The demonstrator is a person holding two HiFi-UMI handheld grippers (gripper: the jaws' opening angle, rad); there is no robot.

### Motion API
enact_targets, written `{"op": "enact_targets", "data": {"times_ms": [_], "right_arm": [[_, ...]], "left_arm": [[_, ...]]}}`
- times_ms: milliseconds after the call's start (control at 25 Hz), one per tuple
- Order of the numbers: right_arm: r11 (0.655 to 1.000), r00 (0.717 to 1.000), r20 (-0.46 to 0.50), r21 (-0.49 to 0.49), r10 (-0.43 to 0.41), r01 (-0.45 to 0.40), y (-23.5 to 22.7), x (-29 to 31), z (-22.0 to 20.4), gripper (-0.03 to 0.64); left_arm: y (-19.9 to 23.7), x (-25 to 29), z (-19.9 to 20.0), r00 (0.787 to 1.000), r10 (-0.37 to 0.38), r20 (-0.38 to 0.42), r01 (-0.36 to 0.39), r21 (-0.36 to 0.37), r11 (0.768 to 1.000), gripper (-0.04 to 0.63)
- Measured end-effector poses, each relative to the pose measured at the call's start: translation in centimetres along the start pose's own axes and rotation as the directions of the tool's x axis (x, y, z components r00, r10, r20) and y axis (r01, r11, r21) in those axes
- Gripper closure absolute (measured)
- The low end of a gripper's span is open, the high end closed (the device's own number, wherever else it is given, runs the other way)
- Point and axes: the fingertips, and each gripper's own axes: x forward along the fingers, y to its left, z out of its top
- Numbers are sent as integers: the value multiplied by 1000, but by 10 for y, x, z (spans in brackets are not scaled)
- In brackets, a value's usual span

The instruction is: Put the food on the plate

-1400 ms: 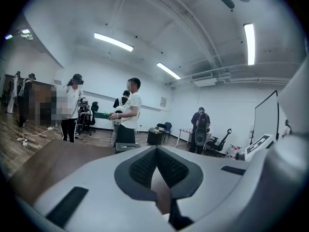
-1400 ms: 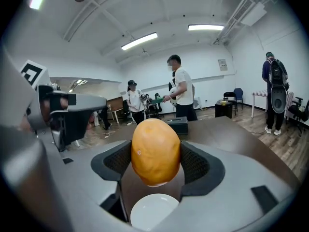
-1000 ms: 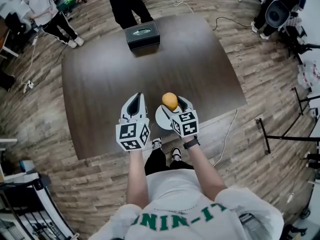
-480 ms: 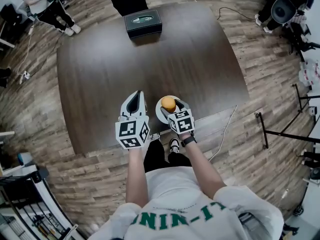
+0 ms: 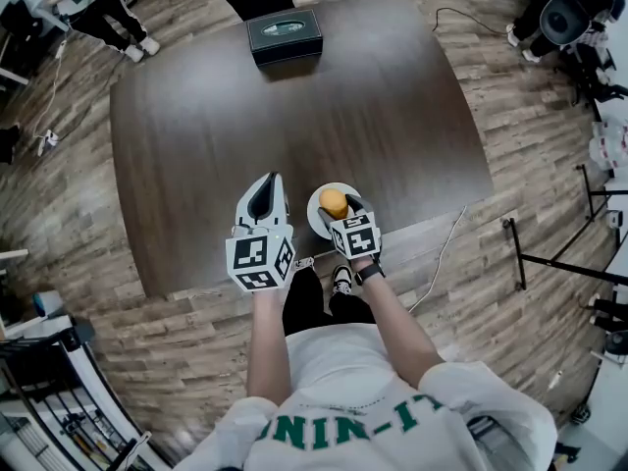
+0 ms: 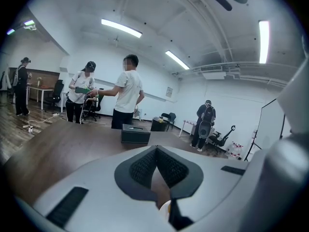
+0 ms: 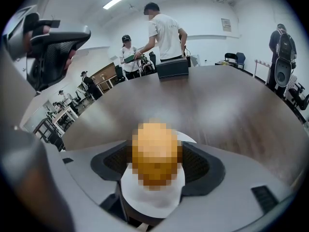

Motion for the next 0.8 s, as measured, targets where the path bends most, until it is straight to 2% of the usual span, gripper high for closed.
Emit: {"op": "enact_targets", "data": {"times_ms": [320,440,640,800], "right_arm": [[1000,997,-70,3,18,-18,6,9,-15,251],[1000,996,-89,9,25,-24,5,9,-17,199],[999,996,-83,2,40,-40,7,2,-15,141],[999,997,-58,0,40,-40,7,-4,-7,137]], "left_arm": [[1,-2,2,1000,17,10,-18,26,999,588],[5,-3,3,999,30,17,-30,26,999,588],[6,-5,1,999,42,17,-42,31,999,588],[4,-4,6,999,37,24,-37,35,999,588]]}}
